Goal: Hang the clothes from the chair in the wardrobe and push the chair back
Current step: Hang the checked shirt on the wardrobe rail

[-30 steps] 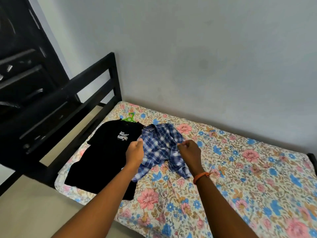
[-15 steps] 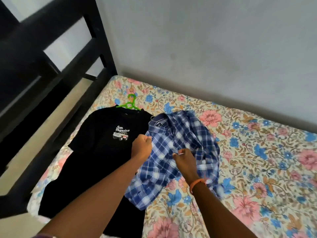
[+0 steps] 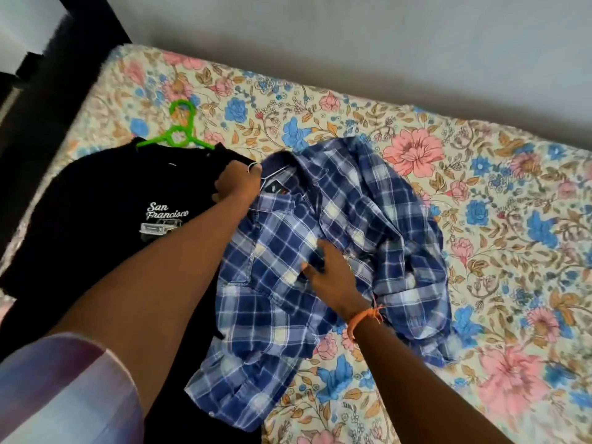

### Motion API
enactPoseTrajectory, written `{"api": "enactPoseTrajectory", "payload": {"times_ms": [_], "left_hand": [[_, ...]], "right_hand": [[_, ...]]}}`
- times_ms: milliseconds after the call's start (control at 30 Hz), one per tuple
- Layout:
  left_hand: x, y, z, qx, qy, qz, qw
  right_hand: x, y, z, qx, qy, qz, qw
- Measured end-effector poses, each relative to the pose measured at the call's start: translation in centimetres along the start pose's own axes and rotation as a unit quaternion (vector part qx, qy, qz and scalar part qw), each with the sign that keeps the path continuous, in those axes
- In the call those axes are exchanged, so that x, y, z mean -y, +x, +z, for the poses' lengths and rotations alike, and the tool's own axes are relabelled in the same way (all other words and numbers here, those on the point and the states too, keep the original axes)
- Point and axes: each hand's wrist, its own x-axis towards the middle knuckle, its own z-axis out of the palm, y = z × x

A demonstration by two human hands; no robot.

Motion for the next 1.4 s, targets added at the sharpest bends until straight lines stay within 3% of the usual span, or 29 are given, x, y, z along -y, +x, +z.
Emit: {"api": "enactPoseTrajectory", "payload": {"times_ms": [167, 333, 500, 667, 800, 867, 1067, 1233, 1400], "left_hand": [[-1.6, 0.7, -0.6, -0.005, -0.094, -0.058, 0.994], [-5.7, -5.6, -5.1, -0.065, -0.101, 0.053, 0.991], [-9.6, -13.9, -11.0, -0.013, -0.125, 0.234, 0.964], [-13.5, -23.8, -17.4, 0.032, -0.095, 0.375, 0.921], [-17.7, -32.4, -23.8, 0.042, -0.099, 0.426, 0.898], [-20.1, -36.9, -27.4, 0.023, -0.101, 0.455, 0.885], [-25.4, -49.2, -36.2, 0.004, -0.065, 0.537, 0.841], [-27.4, -57.1, -40.2, -0.052, -0.002, 0.609, 0.791], [-27.3, -64.2, -41.5, -0.075, -0.038, 0.674, 0.734]], "right_hand": [[-0.4, 0.0, -0.4, 0.021, 0.047, 0.003, 0.999], [0.3, -1.7, -2.5, 0.036, 0.089, 0.056, 0.994], [4.1, -6.1, -6.8, 0.022, 0.090, 0.066, 0.993], [11.3, -13.0, -13.5, -0.123, -0.003, -0.082, 0.989], [17.8, -20.2, -20.7, -0.315, -0.122, -0.231, 0.912], [20.6, -24.6, -24.6, -0.368, -0.151, -0.288, 0.871], [24.3, -36.3, -32.6, -0.343, -0.222, -0.391, 0.825], [24.2, -45.9, -34.3, -0.372, -0.198, -0.406, 0.811], [23.0, -55.5, -33.8, -0.434, -0.142, -0.383, 0.803]]}}
